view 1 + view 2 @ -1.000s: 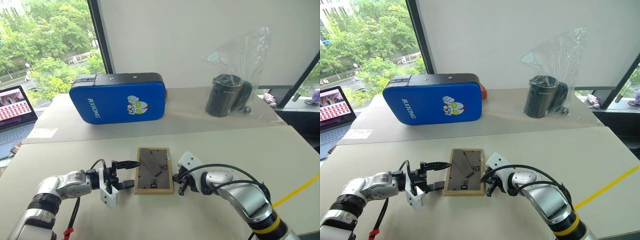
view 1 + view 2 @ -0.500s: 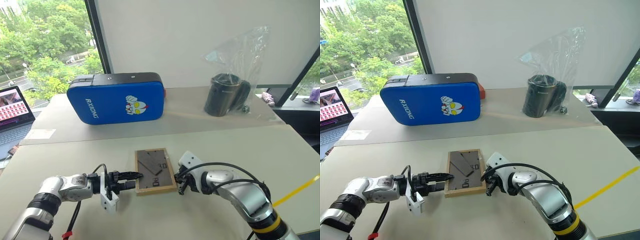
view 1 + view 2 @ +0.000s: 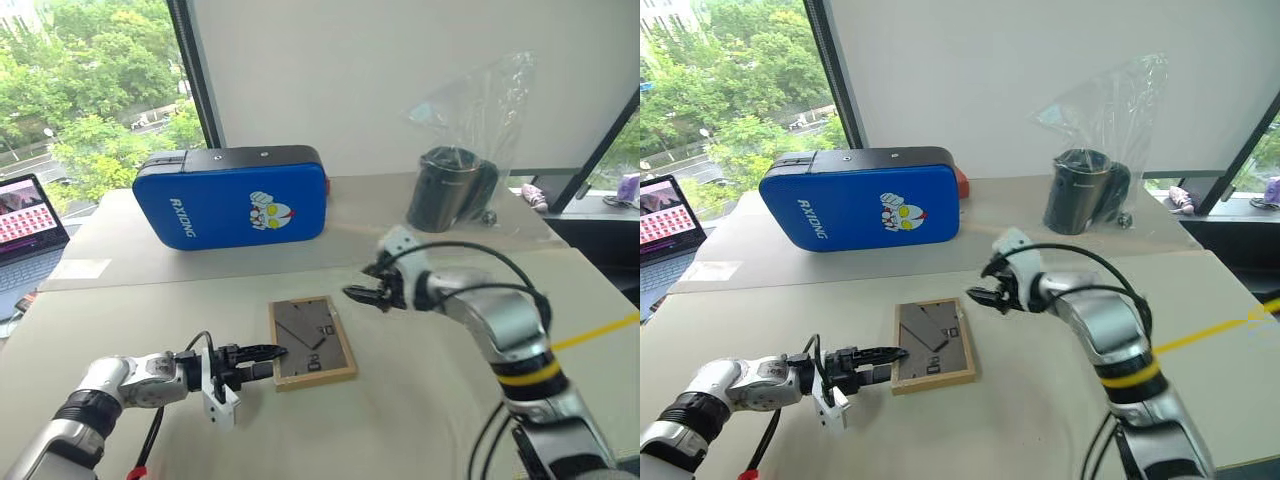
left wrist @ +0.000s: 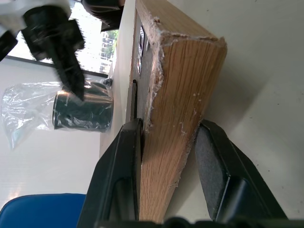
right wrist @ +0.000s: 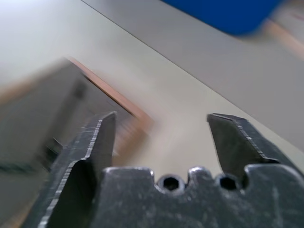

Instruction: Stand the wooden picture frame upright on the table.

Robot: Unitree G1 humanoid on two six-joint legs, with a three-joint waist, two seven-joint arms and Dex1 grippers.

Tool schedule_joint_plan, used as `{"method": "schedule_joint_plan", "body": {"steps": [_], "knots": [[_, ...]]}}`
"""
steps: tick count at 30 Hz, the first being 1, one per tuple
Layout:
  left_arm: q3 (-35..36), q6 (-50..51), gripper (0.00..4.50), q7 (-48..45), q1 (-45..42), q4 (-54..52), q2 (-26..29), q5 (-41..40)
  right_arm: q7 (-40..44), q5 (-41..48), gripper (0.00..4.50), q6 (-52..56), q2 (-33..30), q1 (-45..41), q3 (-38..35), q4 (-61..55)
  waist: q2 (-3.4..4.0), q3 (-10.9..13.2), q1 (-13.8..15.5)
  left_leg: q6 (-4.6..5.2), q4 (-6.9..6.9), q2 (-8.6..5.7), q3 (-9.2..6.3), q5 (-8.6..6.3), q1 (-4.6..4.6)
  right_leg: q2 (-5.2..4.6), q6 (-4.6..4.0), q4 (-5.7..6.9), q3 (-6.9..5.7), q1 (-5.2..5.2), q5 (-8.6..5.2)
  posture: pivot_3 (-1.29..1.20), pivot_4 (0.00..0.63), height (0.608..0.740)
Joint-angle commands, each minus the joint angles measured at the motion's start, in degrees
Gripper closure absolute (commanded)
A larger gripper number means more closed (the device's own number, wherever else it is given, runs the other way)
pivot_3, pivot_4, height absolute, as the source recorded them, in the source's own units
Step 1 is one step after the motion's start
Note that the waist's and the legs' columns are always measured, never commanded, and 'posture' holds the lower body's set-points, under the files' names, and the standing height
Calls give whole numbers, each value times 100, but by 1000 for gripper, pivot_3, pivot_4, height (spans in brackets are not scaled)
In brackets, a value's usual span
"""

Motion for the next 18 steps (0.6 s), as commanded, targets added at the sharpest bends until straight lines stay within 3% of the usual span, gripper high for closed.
{"method": "schedule_joint_plan", "body": {"steps": [1, 7, 11, 18], "knots": [[-420, 68, 3309, -130, 202, 83, -85, 250, 707, 183, 23, -21, 229, -445, 459, 614, 1, -1, 10, -1, 0, -4, -2, 1, -2, -4, 2, 10, -2, 0, 1, 0, 150, 740], [-392, 144, 3309, -11, 198, -39, -80, 246, 1613, -268, 23, -532, 163, -699, 1408, 1817, 2, -1, 17, -6, -1, -19, 1, 4, -8, -27, 13, 10, -14, 0, 5, 0, 150, 740], [-408, 178, 3309, 35, 213, -86, -58, 231, 2121, -229, 23, -516, 153, -658, 1555, 2011, 18, -10, 5, -8, -1, -19, 1, 4, -5, -28, 15, 9, -16, 2, 5, 0, 150, 740], [-393, 242, 3309, 42, 287, -141, -27, 170, 2853, 1242, 23, 421, 125, -366, 703, 290, 20, -12, -5, -7, -2, -18, -2, 4, -14, -28, 15, 10, -17, -4, 5, 0, 150, 740]]}}
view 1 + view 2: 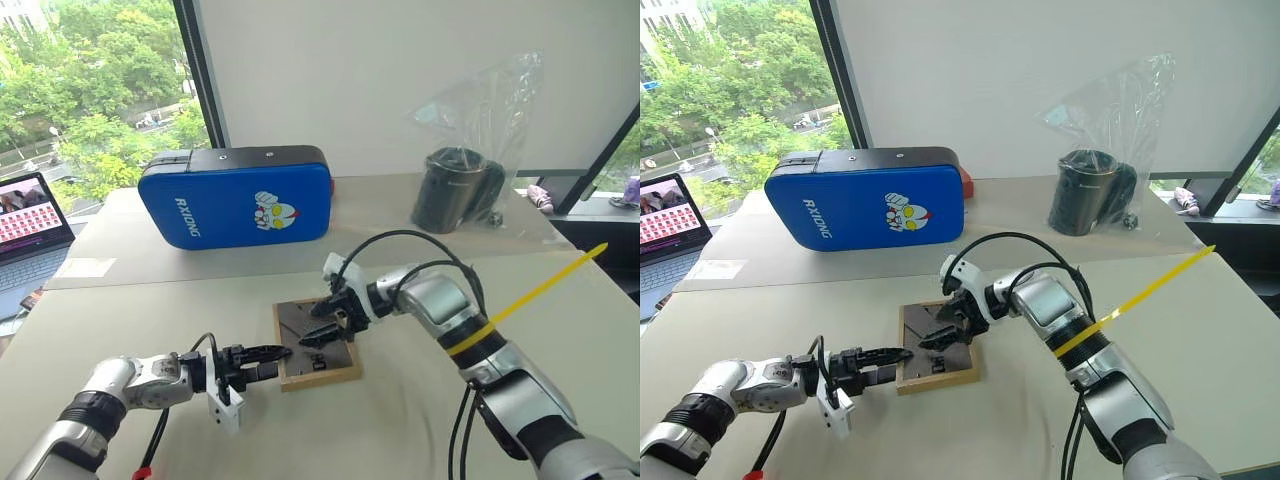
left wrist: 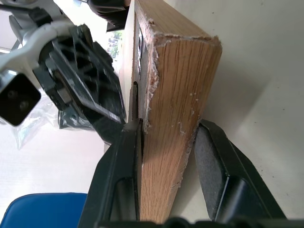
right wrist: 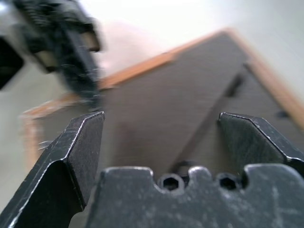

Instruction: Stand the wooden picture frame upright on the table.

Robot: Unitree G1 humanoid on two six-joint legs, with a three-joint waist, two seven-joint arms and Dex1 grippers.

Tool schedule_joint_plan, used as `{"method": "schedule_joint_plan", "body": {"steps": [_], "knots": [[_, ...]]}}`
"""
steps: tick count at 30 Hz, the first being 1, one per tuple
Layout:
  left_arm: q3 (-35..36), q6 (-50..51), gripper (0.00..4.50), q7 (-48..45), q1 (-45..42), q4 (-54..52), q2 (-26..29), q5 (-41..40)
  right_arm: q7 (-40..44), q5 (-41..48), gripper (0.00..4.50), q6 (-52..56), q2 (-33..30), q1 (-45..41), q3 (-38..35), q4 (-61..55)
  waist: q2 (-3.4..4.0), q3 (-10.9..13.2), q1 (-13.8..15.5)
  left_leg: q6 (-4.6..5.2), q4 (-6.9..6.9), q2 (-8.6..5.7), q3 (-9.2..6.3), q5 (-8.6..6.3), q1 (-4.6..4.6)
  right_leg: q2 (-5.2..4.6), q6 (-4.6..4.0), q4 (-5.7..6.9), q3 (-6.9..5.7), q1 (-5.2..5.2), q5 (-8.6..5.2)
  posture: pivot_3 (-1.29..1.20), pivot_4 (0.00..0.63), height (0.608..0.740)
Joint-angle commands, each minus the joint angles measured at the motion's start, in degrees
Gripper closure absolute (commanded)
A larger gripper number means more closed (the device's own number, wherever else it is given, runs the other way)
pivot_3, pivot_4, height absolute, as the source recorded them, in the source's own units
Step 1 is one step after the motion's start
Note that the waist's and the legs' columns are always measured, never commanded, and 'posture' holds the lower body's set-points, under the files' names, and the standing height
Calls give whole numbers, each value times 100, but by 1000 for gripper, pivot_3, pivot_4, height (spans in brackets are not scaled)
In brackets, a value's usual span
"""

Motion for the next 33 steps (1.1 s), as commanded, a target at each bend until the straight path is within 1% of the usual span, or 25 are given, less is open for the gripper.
{"method": "schedule_joint_plan", "body": {"steps": [1, 3, 7, 11, 14, 17, 19, 21, 23, 25, 27, 28, 30, 31, 32, 33], "knots": [[-304, 122, 3309, -125, 206, 66, -53, 196, 330, 841, 23, 409, -5, 35, -460, -1061, 0, 1, -4, 0, 1, 0, 1, 0, -2, 0, 0, 0, 0, -2, 0, 0, 150, 740], [-308, 143, 3309, -122, 229, 46, -52, 186, 221, 947, 23, 445, -47, 146, -605, -1343, 0, 1, -8, 0, 0, 0, 1, 0, -7, -1, 1, -1, -1, -8, 0, 0, 150, 740], [-335, 159, 3309, -118, 254, 11, -55, 180, 13, 878, 23, 401, -137, 274, -777, -1430, -2, 3, -13, 0, 0, 0, 2, 0, -10, -1, 1, -1, -1, -12, 0, 0, 150, 740], [-335, 162, 3309, -117, 255, 10, -61, 141, -167, 206, 23, -100, -647, 511, -506, -1359, -2, 4, -2, 0, 0, 0, 2, 0, -11, -1, 1, -3, -2, -12, 0, 0, 150, 740], [-348, 160, 3309, -126, 263, 29, -53, 111, -520, -126, 23, -335, -957, 610, -736, -1040, -2, 3, -4, 0, 0, -1, 5, 0, -7, -2, 2, -7, -1, -7, 0, 0, 150, 740], [-358, 160, 3309, -115, 270, 19, -31, 95, -603, -491, 23, -901, -1443, 844, -798, -1006, -2, 3, 6, -1, 0, 0, 5, 0, -3, -3, 3, -17, -1, -3, 0, 0, 150, 740], [-362, 176, 3309, -102, 274, 13, -9, 106, -591, -154, 23, -904, -1684, 1091, -1494, -1109, -2, 3, 0, -1, 0, 0, 7, 0, -1, -3, 3, -20, -1, -2, 0, 0, 150, 740], [-366, 177, 3309, -82, 274, 15, 9, 116, -586, -89, 23, -1250, -1977, 1443, -2015, -1308, -2, 3, 2, -1, 0, 0, 9, 0, -1, -3, 3, -21, 0, -3, 0, 0, 150, 740], [-374, 167, 3309, -74, 276, 21, 23, 108, -594, -751, 23, -2564, -2432, 2190, -2010, -1765, -2, 3, 11, 0, 0, 1, 10, 0, -2, -3, 3, -21, 1, -3, 0, 0, 150, 740], [-381, 150, 3309, -79, 277, 28, 37, 88, -791, -1782, 23, -4078, -2895, 2914, -1597, -2150, -3, 2, 13, 4, -5, 2, 9, -2, 1, -3, 8, -26, -1, 0, -4, 0, 150, 740], [-383, 133, 3309, -103, 278, 32, 46, 37, -1191, -2918, 23, -5707, -3201, 3389, -1121, -2289, -3, 2, -16, 6, -7, 3, 15, -4, 6, -3, 14, -29, 1, 1, -10, 0, 150, 740], [-386, 123, 3309, -123, 275, 36, 48, 4, -1493, -3332, 23, -6330, -3130, 3555, -961, -2403, -4, 3, -39, 5, -7, 4, 23, -4, 10, -3, 14, -28, 5, 0, -10, 0, 150, 740], [-397, 88, 3309, -170, 255, 91, 39, -97, -2115, -3900, 23, -7080, -2812, 3658, -810, -2524, -5, 4, -75, -4, -6, 5, 34, 2, 17, -4, 16, -22, 15, 2, -11, 0, 150, 740], [-395, 79, 3309, -183, 247, 101, 38, -131, -2455, -4344, 23, -7480, -2726, 3645, -720, -2454, -11, 7, -88, -8, -5, 7, 37, 4, 22, -4, 18, -19, 15, 5, -12, 0, 150, 740], [-397, 75, 3309, -201, 235, 110, 39, -162, -2873, -4913, 23, -7849, -2637, 3576, -614, -2332, -15, 9, -82, -17, -6, 7, 34, 9, 28, -2, 53, -19, 15, 13, -33, 0, 150, 740], [-399, 76, 3309, -225, 223, 111, 38, -198, -3248, -5337, 23, -8091, -2473, 3464, -544, -2221, -18, 11, -69, -27, -5, 7, 32, 14, 30, -2, 57, -15, 15, 12, -35, 0, 150, 740]]}}
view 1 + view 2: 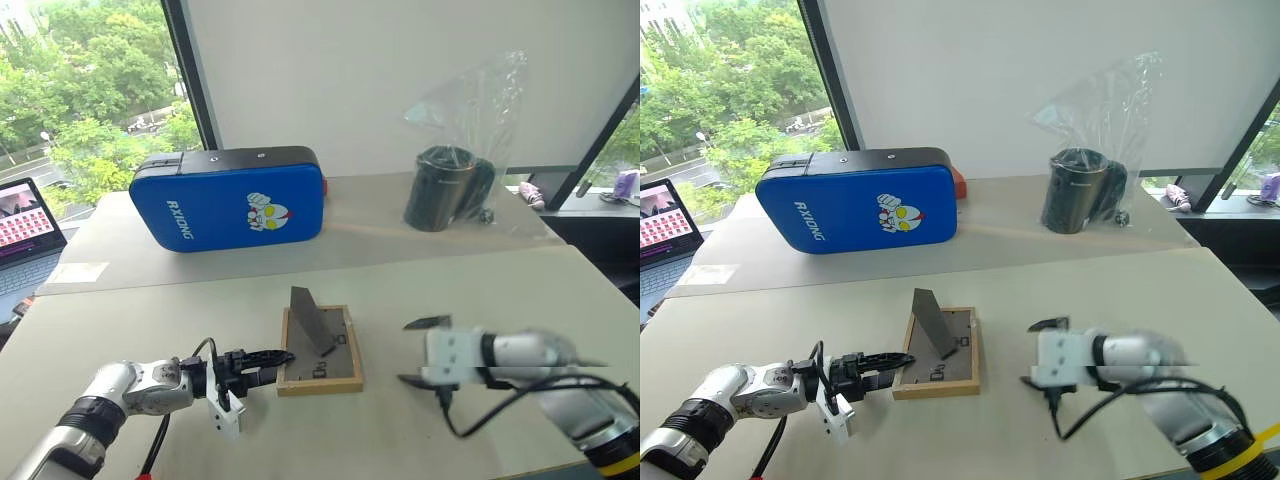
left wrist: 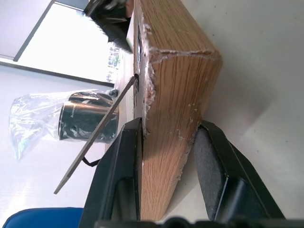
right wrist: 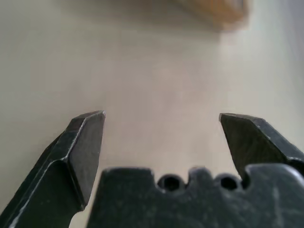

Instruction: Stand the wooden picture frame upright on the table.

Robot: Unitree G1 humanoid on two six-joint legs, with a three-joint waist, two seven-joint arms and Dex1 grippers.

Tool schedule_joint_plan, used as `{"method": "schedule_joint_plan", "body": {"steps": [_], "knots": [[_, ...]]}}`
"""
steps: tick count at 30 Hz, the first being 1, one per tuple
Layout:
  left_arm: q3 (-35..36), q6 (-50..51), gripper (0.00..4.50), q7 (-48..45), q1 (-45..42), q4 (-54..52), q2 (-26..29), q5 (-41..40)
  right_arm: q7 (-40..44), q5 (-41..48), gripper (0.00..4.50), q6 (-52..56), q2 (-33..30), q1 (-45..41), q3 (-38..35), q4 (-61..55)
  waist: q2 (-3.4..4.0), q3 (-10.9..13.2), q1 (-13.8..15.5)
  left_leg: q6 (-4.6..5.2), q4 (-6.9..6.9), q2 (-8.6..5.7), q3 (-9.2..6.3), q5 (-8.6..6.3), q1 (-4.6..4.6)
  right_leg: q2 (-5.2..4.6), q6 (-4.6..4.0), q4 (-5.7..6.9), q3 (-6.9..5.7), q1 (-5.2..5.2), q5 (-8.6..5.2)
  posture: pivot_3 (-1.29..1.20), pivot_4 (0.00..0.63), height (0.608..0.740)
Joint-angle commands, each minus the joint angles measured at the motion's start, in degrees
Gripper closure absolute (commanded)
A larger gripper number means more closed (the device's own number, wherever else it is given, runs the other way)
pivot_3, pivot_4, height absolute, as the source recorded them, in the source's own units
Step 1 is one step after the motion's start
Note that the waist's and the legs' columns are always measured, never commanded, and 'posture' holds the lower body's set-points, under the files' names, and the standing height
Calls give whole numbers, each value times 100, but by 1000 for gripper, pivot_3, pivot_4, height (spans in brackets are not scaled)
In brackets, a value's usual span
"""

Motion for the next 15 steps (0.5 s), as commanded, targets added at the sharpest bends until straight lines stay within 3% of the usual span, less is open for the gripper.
{"method": "schedule_joint_plan", "body": {"steps": [1, 7, 15], "knots": [[-216, -30, 3309, -254, 116, 176, 40, 14, -1204, -1351, 23, -1065, 354, -365, 145, 146, -9, 5, 22, -9, 1, -1, 1, 5, -1, 0, 0, 2, 1, -2, 0, 0, 150, 740], [-213, -59, 3309, -389, 110, 133, 72, -217, -1614, -1764, 23, -1499, 896, -670, 336, 512, -25, 10, 70, -10, -2, -2, -2, 5, -13, 0, -51, -6, -3, -12, 31, 0, 150, 740], [-151, -38, 3309, -583, 154, 110, 94, -507, -1628, -1606, 2393, -1745, 993, -620, 248, 567, -32, 14, 71, 5, -2, -2, -1, -3, -16, 0, -51, -13, -5, -10, 30, 0, 150, 740]]}}
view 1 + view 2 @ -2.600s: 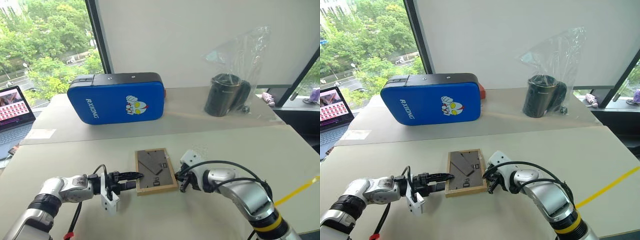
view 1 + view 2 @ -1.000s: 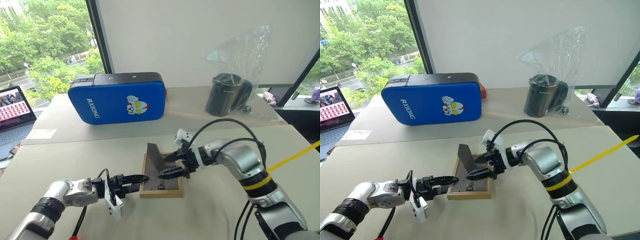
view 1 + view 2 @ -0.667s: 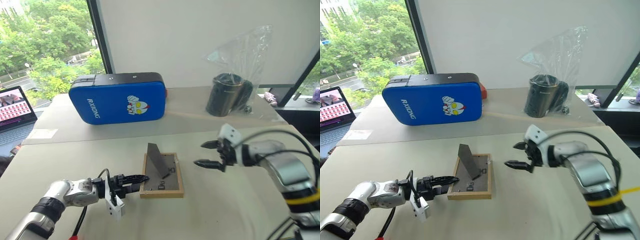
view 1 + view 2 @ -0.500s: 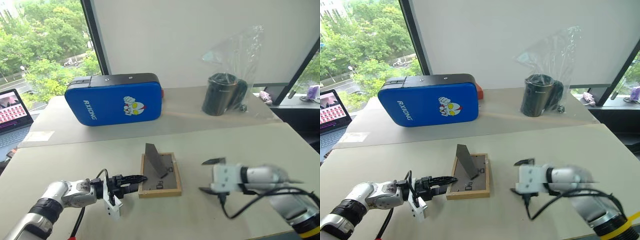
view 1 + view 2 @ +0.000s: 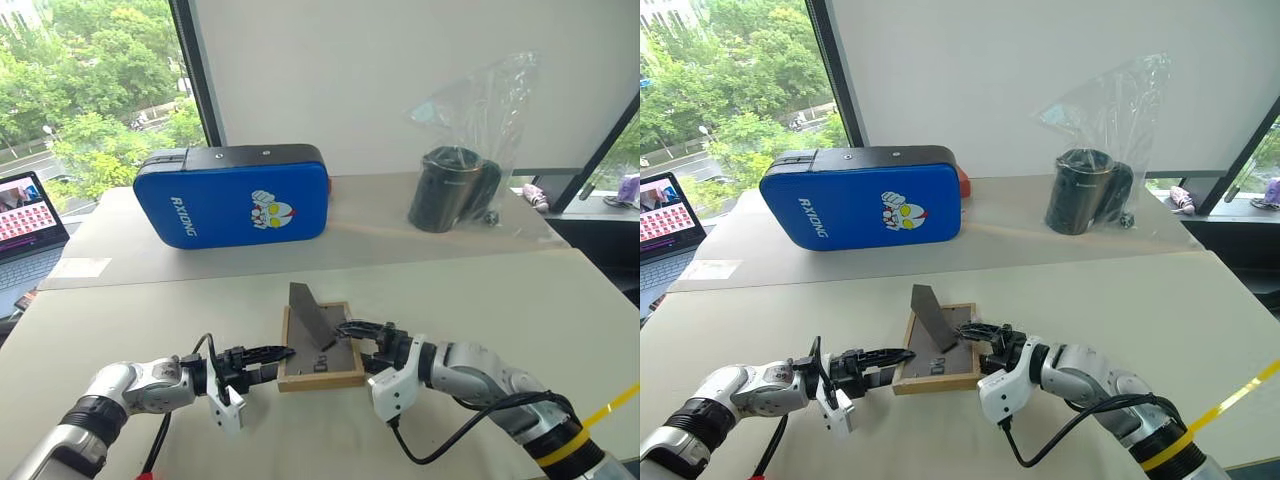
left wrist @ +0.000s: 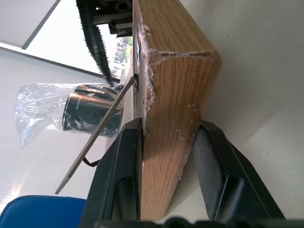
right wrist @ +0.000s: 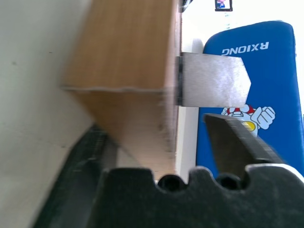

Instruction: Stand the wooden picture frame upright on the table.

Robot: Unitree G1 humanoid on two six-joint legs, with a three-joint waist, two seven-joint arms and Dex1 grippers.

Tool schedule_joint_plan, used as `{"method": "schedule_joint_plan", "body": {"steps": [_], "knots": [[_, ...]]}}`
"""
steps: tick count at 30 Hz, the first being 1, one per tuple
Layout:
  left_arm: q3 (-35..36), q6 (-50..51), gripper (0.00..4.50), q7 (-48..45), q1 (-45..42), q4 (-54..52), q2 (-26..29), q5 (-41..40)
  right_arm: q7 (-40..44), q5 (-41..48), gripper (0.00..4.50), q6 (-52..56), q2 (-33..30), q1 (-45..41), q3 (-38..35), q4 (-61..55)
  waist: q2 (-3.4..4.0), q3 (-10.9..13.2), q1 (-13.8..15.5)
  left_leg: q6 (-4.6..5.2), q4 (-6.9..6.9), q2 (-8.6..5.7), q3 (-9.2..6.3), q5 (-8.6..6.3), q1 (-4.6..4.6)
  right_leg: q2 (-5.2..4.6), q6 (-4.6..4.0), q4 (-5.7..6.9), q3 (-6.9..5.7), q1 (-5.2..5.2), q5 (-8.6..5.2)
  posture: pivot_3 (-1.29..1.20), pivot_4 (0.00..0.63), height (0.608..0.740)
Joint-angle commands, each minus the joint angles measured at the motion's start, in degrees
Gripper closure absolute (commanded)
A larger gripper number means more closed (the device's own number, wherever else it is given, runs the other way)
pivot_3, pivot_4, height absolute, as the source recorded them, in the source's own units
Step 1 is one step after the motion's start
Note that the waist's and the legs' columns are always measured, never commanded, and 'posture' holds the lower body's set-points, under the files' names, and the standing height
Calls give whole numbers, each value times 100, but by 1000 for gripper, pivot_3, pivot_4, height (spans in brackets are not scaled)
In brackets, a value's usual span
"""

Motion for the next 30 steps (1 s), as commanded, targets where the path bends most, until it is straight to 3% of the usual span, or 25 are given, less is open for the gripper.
{"method": "schedule_joint_plan", "body": {"steps": [1, 3, 6, 10, 12, 13, 15, 16, 20, 22, 25, 30], "knots": [[-134, 65, 3309, -343, 172, 111, 81, 5, -145, 199, 2762, -206, 86, -48, -153, -243, 0, 0, 0, 0, 0, 0, 0, 0, 0, 0, 0, 0, 0, 0, 0, 0, 150, 740], [-118, 85, 3309, -407, 180, 121, 74, -60, -148, 249, 3267, -219, 120, -52, -179, -294, -1, 0, 0, 0, 0, 0, 0, 0, 5, 0, 0, 0, 0, 5, 0, 0, 150, 740], [-68, 167, 3309, -479, 187, 132, 48, -166, -58, 347, 3286, -166, 157, -83, -185, -352, -3, 1, 0, 0, 1, 0, 0, 0, 3, 0, 0, 1, 0, 4, 0, 0, 150, 740], [22, 384, 3309, -853, 229, 156, -8, -1014, 285, 780, 3286, 157, 174, -171, -318, -469, -3, 1, 3, 1, 2, 0, 0, 0, 3, 0, 0, 2, 0, 4, 0, 0, 150, 740], [159, 627, 2390, -1109, 394, -95, 34, -1811, 473, 1012, 3286, 336, 150, -247, -424, -543, -3, 1, 7, 1, 4, 0, 0, 0, 3, 0, 0, 3, 0, 5, 0, 0, 150, 740], [202, 714, 2227, -1213, 453, -190, 44, -2045, 527, 1075, 3286, 385, 146, -263, -456, -568, -6, 3, 2, 1, 4, 0, -1, 0, 3, 0, 0, 4, 1, 4, 0, 0, 150, 740], [595, 1410, 1418, -1383, 949, -826, 111, -3022, 767, 1534, 3286, 847, 173, -477, -680, -605, -10, 20, -20, 1, 4, 1, -3, -1, 0, 0, 0, 7, 0, -2, 0, 0, 150, 740], [821, 1833, 1418, -1474, 1253, -1169, 130, -3527, 909, 1807, 3286, 1142, 189, -620, -809, -614, -10, 29, -36, 1, 4, 2, -2, -1, -5, 0, 0, 9, 1, -9, 0, 0, 150, 740], [1398, 3075, 1418, -1795, 2194, -2167, 80, -4384, 1672, 3121, 3286, 2718, 243, -969, -1157, -884, -13, 43, -67, 4, 3, 6, -9, -2, -10, 0, -2, 8, 0, -15, 1, 0, 150, 740], [1552, 3326, 1418, -1895, 2878, -2660, 37, -4349, 2234, 4907, 3286, 5391, 229, -1663, -1562, -1177, -10, 45, -55, 9, -1, 6, -12, -5, -10, 0, -3, 7, -3, -13, 0, 0, 150, 740], [1669, 3555, 1418, -2011, 3460, -3212, -145, -4167, 2574, 6772, 3286, 8533, 152, -2767, -2094, -928, 10, 70, -94, 12, 2, 5, -6, -7, -14, -4, -3, 17, 5, -11, 6, 0, 150, 740], [1864, 3869, 1418, -2138, 3608, -3580, -440, -4051, 2856, 7544, 3286, 9895, 13, -3477, -2166, -299, 12, 85, 84, 15, -4, 8, -28, -9, -17, -2, -17, 0, -25, -12, -1, 0, 150, 740]]}}
